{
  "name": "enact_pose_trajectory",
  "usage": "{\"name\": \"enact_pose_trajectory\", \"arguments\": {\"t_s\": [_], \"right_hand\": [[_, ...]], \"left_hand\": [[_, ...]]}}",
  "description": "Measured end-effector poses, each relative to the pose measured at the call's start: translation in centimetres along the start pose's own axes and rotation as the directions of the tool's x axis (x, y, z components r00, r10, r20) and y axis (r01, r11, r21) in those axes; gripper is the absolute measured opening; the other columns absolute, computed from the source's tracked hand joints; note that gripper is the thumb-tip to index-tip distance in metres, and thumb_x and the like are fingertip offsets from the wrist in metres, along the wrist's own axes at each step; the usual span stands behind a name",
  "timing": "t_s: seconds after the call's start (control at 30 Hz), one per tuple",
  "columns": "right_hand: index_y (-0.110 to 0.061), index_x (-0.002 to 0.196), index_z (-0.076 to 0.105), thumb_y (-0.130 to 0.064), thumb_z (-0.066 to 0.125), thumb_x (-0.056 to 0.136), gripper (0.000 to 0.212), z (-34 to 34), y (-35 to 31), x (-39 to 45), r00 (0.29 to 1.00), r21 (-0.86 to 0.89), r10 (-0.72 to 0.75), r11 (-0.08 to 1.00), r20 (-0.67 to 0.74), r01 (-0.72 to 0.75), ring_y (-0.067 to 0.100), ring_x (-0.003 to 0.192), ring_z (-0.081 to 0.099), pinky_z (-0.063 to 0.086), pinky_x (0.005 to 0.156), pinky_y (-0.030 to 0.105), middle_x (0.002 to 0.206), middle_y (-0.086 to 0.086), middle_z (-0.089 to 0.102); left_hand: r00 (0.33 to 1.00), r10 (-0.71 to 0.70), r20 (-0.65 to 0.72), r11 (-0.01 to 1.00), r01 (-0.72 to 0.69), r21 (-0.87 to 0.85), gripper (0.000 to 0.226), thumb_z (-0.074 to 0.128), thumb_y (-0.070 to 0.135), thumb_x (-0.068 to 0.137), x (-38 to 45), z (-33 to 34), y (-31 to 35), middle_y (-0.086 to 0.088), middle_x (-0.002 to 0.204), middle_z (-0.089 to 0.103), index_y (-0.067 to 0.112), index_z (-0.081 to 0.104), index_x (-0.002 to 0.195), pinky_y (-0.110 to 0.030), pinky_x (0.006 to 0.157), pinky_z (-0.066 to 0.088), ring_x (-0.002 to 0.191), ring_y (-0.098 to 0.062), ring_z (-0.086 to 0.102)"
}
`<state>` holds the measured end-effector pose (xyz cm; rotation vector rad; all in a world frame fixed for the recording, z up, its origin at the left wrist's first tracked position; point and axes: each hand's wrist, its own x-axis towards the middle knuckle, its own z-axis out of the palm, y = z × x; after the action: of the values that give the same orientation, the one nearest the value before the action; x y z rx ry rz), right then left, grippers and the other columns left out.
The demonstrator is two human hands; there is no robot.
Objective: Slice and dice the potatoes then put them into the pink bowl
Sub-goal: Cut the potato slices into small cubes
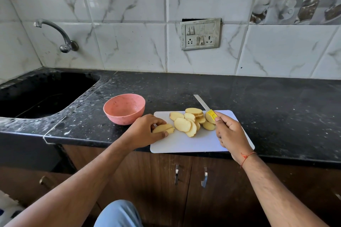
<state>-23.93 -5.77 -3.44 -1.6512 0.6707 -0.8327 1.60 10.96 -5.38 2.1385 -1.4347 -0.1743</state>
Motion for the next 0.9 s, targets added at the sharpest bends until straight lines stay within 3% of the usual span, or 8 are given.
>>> {"name": "enact_pose_trajectory", "arguments": {"t_s": [0.27, 0.47, 0.73, 0.9], "right_hand": [[-0.063, 0.095, 0.070, -0.022, 0.047, 0.111, 0.049, 0.1, 0.0, 0.0, 1.000, -0.013, 0.016, 1.000, -0.015, -0.016, 0.008, 0.055, 0.031, 0.027, 0.046, 0.024, 0.069, 0.006, 0.035], [-0.052, 0.106, 0.065, -0.022, 0.047, 0.111, 0.035, 0.2, 0.2, 0.2, 0.999, -0.051, 0.036, 0.998, -0.037, -0.038, 0.005, 0.053, 0.033, 0.028, 0.046, 0.024, 0.066, 0.003, 0.038], [-0.054, 0.105, 0.063, -0.024, 0.048, 0.111, 0.035, 0.2, 0.3, 0.3, 0.998, -0.055, 0.050, 0.997, -0.038, -0.052, 0.008, 0.054, 0.032, 0.028, 0.047, 0.027, 0.070, 0.007, 0.039], [-0.053, 0.110, 0.062, -0.024, 0.048, 0.111, 0.032, 0.2, 0.4, 0.5, 0.998, -0.055, 0.058, 0.997, -0.035, -0.060, 0.006, 0.053, 0.032, 0.028, 0.047, 0.026, 0.069, 0.006, 0.039]], "left_hand": [[0.998, -0.026, -0.056, 0.985, 0.016, -0.170, 0.042, 0.089, 0.046, 0.083, -0.2, 0.8, -0.7, 0.021, 0.104, 0.069, 0.037, 0.073, 0.121, -0.010, 0.064, 0.047, 0.085, 0.006, 0.062], [0.996, -0.056, -0.064, 0.952, 0.034, -0.304, 0.049, 0.095, 0.036, 0.077, 0.4, 1.0, -0.4, 0.018, 0.103, 0.073, 0.035, 0.073, 0.122, -0.012, 0.070, 0.050, 0.082, 0.006, 0.062], [0.997, -0.076, -0.030, 0.950, 0.063, -0.306, 0.026, 0.092, 0.034, 0.082, 1.6, 1.0, 0.1, 0.023, 0.094, 0.078, 0.034, 0.084, 0.107, -0.006, 0.075, 0.049, 0.088, 0.012, 0.068], [0.996, -0.086, -0.032, 0.954, 0.073, -0.290, 0.021, 0.086, 0.035, 0.089, 2.2, 0.6, -0.4, 0.023, 0.099, 0.079, 0.033, 0.083, 0.110, -0.003, 0.075, 0.048, 0.090, 0.012, 0.070]]}}
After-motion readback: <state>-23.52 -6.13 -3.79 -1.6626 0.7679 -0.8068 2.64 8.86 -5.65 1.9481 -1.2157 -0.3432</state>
